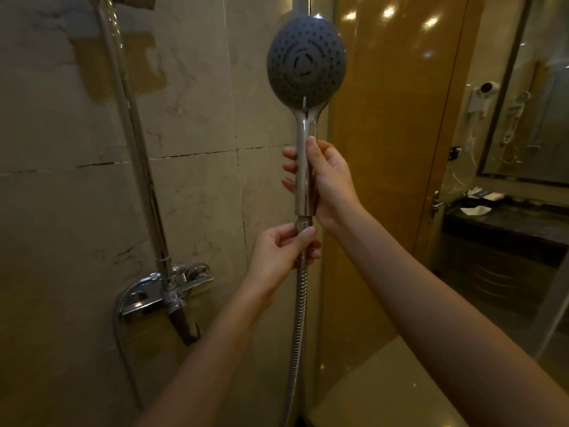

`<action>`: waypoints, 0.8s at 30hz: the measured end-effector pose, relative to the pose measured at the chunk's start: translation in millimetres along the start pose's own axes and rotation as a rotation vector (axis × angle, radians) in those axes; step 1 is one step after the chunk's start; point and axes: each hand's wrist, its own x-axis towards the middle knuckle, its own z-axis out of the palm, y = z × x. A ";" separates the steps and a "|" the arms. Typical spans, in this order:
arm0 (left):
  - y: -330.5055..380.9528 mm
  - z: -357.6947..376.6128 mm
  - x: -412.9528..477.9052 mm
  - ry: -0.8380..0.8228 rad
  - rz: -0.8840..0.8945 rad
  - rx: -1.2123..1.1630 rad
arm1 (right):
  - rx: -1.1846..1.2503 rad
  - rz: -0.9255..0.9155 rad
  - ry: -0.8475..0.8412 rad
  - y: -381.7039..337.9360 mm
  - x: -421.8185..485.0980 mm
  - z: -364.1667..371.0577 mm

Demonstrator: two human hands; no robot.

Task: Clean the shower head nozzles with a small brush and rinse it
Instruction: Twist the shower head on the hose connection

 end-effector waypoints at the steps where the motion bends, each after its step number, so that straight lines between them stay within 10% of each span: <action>1: 0.1 -0.7 0.1 -0.001 0.004 0.004 | -0.013 0.003 0.008 0.6 1.1 0.6; 13: 0.2 -3.8 3.1 0.011 -0.015 0.012 | -0.292 -0.126 -0.033 4.4 -0.3 7.2; 24: 7.6 -17.4 4.4 0.062 -0.008 -0.049 | -0.060 -0.086 -0.034 4.1 0.2 4.6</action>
